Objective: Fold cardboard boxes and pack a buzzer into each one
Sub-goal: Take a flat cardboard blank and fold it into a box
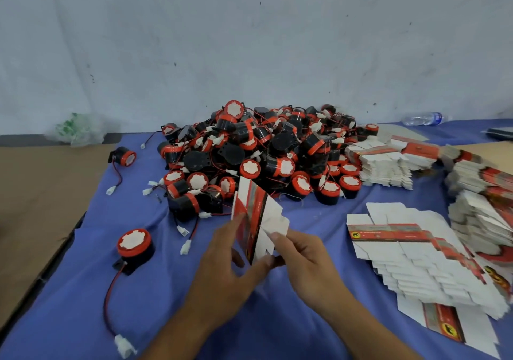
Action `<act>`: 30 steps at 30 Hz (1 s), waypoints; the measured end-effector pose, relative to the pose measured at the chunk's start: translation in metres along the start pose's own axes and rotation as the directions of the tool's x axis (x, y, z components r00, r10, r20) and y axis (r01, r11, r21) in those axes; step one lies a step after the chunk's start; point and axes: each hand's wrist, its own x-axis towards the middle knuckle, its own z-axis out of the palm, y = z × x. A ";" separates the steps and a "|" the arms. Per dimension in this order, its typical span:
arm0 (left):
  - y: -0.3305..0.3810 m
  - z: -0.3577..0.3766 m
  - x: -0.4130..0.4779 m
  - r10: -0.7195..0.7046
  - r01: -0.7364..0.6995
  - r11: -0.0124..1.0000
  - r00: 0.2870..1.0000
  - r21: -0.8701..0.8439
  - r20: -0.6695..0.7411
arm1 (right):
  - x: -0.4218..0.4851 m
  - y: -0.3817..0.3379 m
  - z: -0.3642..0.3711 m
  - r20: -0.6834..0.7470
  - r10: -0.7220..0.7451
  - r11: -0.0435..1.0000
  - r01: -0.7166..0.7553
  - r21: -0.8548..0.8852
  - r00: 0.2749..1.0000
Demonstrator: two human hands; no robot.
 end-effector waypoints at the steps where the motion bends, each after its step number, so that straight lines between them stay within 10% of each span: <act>1: 0.000 -0.003 0.001 0.018 -0.018 0.999 1.000 0.036 -0.002 | -0.001 0.000 -0.001 0.014 -0.033 0.997 0.034 -0.065 0.999; 15: 0.015 -0.012 -0.006 0.021 -0.008 0.982 0.998 -0.190 0.065 | -0.005 -0.008 -0.008 0.161 -0.303 0.884 0.340 -0.322 0.939; 20: 0.025 -0.010 -0.006 0.020 -0.016 0.989 0.999 -0.144 0.028 | -0.010 -0.001 -0.006 0.233 -0.484 0.571 0.506 -0.646 0.843; 30: 0.017 -0.011 -0.006 -0.004 0.008 0.999 0.998 -0.053 0.068 | -0.006 0.007 -0.007 0.223 -0.533 0.588 0.547 -0.596 0.816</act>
